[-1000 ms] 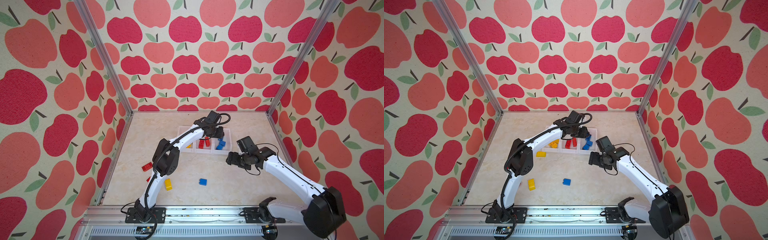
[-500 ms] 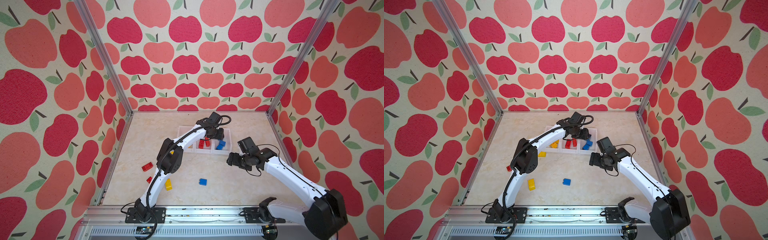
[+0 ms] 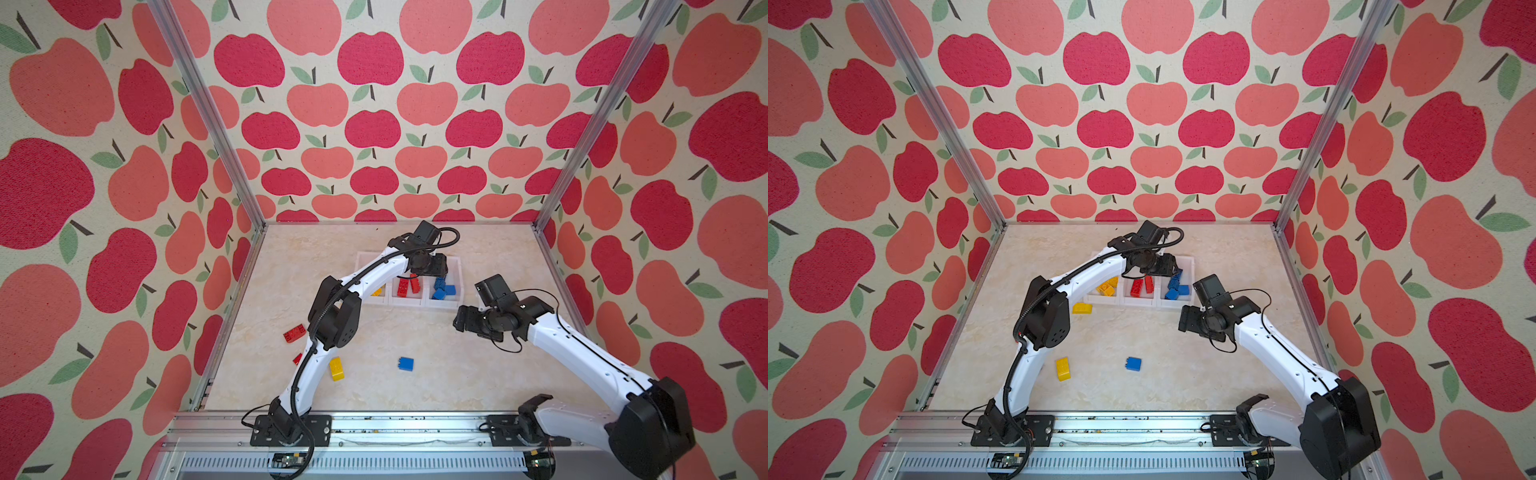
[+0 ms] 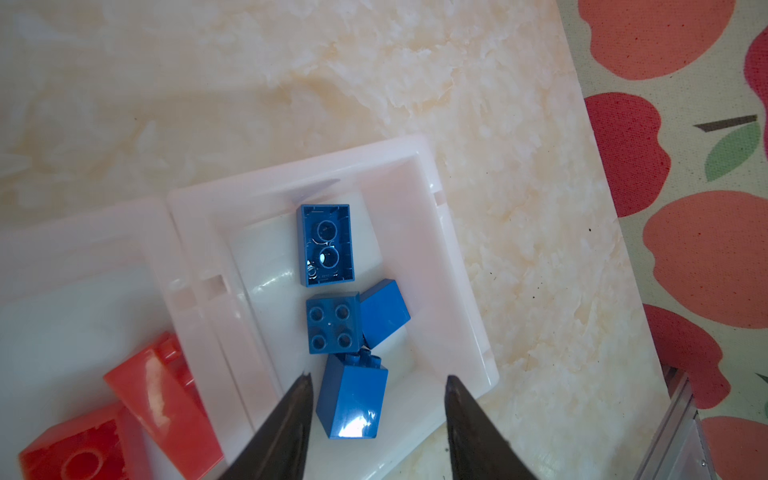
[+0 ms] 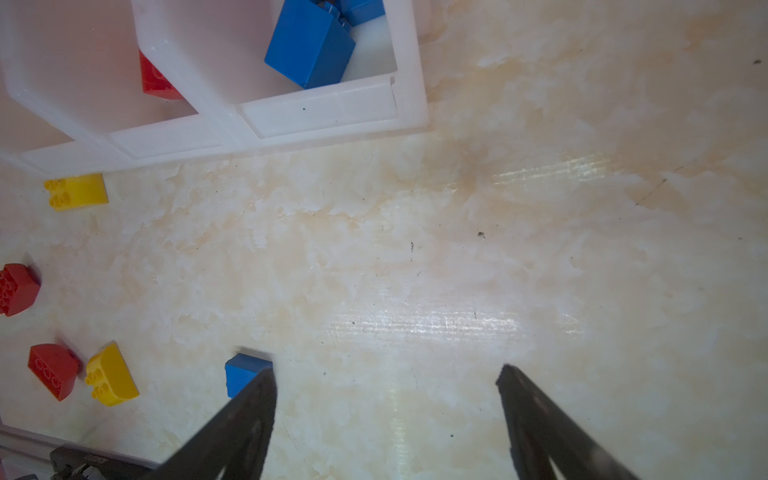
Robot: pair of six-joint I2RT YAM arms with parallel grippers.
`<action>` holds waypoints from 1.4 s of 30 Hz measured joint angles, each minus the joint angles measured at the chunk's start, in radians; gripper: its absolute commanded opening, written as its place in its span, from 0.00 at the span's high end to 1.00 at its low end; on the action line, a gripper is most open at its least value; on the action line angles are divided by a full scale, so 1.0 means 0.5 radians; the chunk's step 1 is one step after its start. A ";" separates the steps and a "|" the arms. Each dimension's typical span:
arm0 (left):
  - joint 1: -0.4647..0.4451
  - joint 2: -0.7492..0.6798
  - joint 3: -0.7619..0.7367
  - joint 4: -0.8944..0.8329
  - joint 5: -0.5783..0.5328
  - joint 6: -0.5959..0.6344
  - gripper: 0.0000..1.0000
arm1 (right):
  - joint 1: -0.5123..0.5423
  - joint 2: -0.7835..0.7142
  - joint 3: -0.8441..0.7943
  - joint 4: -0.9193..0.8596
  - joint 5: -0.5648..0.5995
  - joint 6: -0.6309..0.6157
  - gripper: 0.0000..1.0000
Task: Sort the legos into containers by color
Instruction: 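Drop the blue brick in the blue compartment with the left gripper while the right advances, then close the right gripper on the small blue brick while the left gripper withdraws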
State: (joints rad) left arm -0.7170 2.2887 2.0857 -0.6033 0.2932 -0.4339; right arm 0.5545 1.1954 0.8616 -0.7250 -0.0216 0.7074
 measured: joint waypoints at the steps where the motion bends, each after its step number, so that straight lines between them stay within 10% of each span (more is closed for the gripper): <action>1: 0.007 -0.047 -0.048 0.020 0.009 -0.001 0.44 | 0.004 0.005 0.000 -0.001 0.000 -0.002 0.14; 22: 0.302 -1.154 -1.492 0.497 0.052 -0.214 0.33 | 0.577 0.484 0.311 0.005 -0.038 -0.599 0.14; 42: 0.647 -1.755 -2.146 0.592 0.004 -0.361 0.26 | 1.073 1.128 0.718 -0.163 -0.060 -1.337 0.18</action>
State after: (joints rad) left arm -0.3935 1.4113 1.0126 -0.3073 0.2951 -0.6144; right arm 1.0912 1.7592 1.2205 -0.8066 -0.0517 0.0391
